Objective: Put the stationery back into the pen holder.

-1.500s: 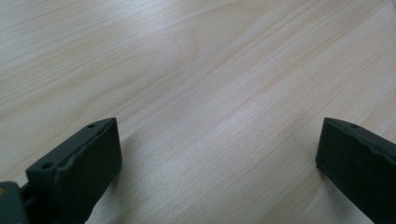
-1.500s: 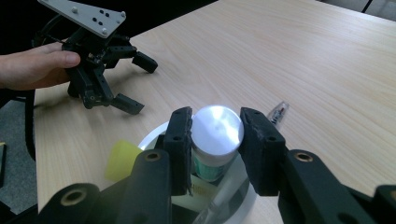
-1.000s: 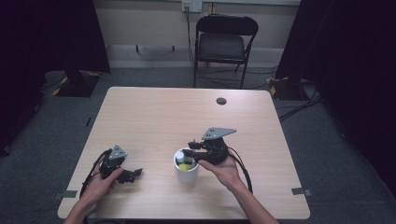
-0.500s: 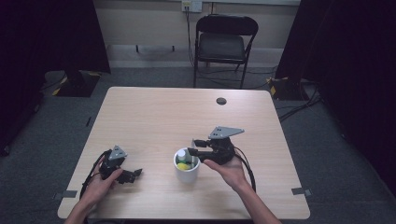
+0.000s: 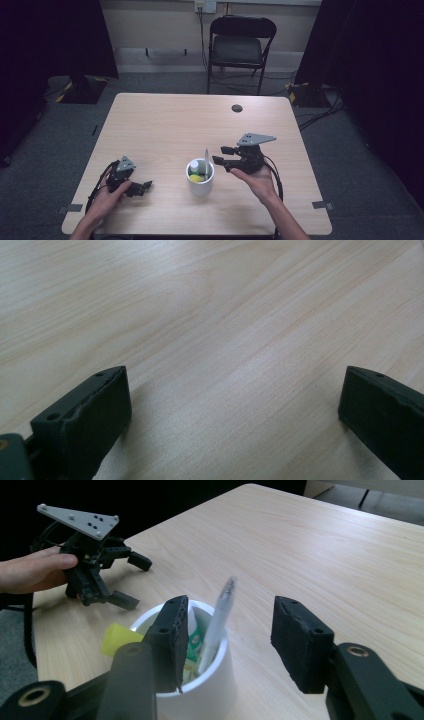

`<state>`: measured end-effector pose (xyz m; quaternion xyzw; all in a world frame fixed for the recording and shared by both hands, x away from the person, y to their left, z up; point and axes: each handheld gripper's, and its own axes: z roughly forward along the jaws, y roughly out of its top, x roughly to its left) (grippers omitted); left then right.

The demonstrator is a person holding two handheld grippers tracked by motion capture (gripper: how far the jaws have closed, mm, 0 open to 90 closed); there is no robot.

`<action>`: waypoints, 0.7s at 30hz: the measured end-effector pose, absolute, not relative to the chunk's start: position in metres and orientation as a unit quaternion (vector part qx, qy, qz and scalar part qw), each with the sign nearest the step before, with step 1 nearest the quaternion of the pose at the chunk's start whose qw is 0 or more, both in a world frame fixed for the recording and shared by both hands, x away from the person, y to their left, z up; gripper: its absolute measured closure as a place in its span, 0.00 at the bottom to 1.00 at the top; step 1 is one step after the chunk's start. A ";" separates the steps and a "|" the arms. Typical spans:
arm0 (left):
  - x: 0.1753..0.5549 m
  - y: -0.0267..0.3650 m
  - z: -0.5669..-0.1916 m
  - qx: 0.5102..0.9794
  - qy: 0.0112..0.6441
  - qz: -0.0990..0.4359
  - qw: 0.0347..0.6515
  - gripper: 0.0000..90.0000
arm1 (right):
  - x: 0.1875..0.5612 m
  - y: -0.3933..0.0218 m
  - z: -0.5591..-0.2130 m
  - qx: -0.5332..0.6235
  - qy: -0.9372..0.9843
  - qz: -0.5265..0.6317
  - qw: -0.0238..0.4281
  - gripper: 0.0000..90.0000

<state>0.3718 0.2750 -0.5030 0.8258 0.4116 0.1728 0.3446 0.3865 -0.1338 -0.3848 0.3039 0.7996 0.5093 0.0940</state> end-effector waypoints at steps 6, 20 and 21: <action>0.370 0.276 -0.503 0.824 0.413 0.174 0.346 0.00 | 0.386 -0.145 -0.385 0.317 0.793 0.510 0.102 0.51; 0.370 0.276 -0.503 0.824 0.413 0.173 0.346 0.00 | 0.381 -0.180 -0.412 0.372 0.788 0.475 0.120 0.40; 0.370 0.276 -0.503 0.824 0.413 0.173 0.346 0.00 | 0.381 -0.183 -0.414 0.377 0.788 0.471 0.121 0.40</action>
